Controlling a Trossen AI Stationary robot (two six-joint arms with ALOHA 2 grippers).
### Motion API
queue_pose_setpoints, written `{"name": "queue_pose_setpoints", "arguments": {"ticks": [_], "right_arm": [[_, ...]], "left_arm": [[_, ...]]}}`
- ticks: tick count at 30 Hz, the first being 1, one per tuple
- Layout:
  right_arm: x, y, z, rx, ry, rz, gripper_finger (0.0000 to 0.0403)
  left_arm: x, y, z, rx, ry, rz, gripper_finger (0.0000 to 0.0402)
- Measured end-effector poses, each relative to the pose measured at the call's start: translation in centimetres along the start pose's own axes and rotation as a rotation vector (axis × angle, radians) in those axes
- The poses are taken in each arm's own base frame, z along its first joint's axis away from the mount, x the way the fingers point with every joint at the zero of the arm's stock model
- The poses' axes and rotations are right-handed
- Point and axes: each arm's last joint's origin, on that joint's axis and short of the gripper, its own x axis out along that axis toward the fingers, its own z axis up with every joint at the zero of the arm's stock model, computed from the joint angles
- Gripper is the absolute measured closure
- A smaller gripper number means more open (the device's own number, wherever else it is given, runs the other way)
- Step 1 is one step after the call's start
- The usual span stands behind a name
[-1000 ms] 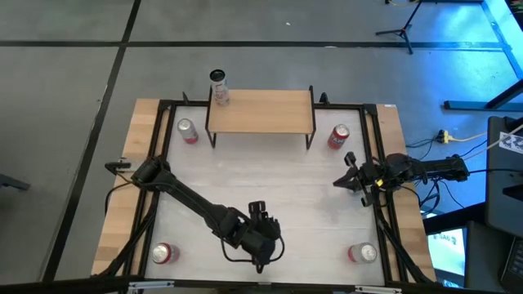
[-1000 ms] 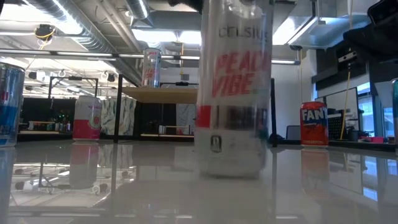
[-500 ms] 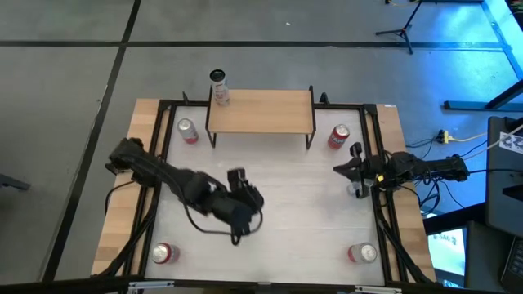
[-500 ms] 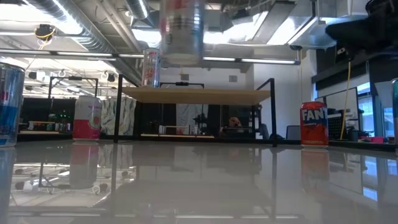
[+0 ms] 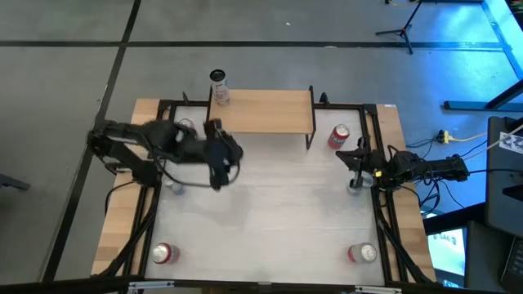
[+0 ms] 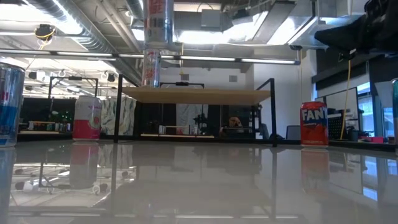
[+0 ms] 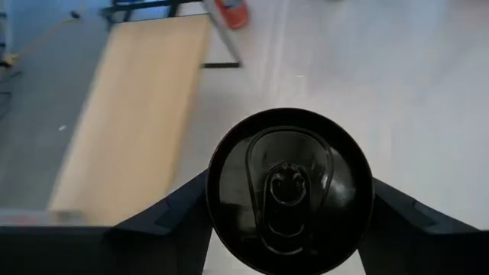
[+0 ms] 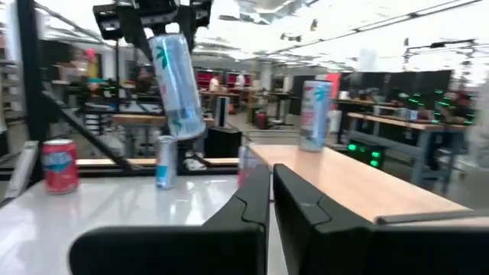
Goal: Place canned beverage on shelf
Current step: Put the peach soda can on the shelf
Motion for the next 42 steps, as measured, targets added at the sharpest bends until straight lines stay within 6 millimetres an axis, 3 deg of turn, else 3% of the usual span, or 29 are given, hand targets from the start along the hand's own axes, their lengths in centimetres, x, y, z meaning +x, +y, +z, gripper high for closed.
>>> {"name": "queue_pose_setpoints", "arguments": {"ticks": [9,21,29,42], "right_arm": [[0.0,-0.3,0.4,-0.033,-0.032,-0.071,0.0384],[0.0,-0.5,0.5,-0.044,-0.027,-0.141,0.0384],[0.0,-0.4,0.4,-0.048,-0.016,-0.139,0.0384],[0.0,-0.4,0.2,-0.049,0.001,-0.134,0.0384]], "left_arm": [[-1.2,8.2,-1.3,-0.033,0.023,0.059,0.0170],[-0.1,17.1,-3.6,-0.116,0.057,-0.010,0.0167],[0.1,19.8,-4.5,-0.162,0.012,-0.051,0.0167],[4.5,20.6,-6.7,-0.183,0.090,-0.069,0.0167]]}}
